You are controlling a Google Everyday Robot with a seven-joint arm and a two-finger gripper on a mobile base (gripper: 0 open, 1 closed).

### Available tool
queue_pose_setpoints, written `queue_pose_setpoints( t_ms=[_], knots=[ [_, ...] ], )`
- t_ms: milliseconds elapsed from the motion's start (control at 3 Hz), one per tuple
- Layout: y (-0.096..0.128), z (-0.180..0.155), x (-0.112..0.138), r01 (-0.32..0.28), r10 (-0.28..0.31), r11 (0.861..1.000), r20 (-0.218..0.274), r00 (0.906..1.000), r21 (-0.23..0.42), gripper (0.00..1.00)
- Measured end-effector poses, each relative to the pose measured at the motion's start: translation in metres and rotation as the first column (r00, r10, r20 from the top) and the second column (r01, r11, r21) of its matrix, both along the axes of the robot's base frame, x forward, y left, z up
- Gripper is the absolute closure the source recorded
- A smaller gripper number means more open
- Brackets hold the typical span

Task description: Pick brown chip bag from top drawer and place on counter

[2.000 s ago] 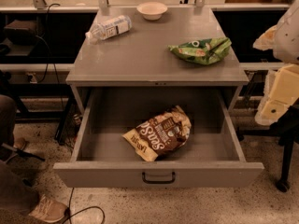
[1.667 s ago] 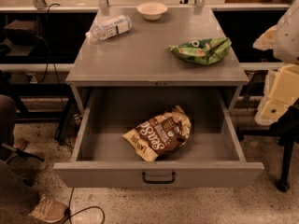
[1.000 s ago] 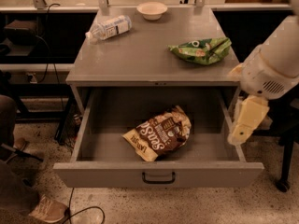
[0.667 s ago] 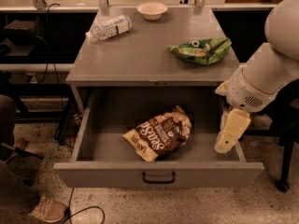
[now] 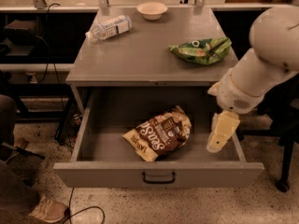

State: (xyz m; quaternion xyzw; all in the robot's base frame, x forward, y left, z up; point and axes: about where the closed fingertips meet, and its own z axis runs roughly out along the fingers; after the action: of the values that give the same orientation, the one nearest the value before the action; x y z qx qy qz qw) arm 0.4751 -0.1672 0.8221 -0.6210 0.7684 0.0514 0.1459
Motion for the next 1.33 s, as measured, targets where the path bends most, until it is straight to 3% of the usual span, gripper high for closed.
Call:
queue_pose_setpoints(
  t_ms=[333,667,1000,1333],
  knots=[
    [0.028,-0.030,0.020,-0.039,0.039,0.999,0.032,0.9987,-0.003,0.00],
    [0.061,-0.053,0.053,-0.086,0.083,0.996,0.069,0.9941,0.035,0.00],
    [0.075,-0.067,0.073,-0.097,0.092,0.993,0.069,0.9933,0.065,0.00],
    [0.083,-0.087,0.085,-0.078,0.076,0.991,0.022,0.9969,0.110,0.00]
  ],
)
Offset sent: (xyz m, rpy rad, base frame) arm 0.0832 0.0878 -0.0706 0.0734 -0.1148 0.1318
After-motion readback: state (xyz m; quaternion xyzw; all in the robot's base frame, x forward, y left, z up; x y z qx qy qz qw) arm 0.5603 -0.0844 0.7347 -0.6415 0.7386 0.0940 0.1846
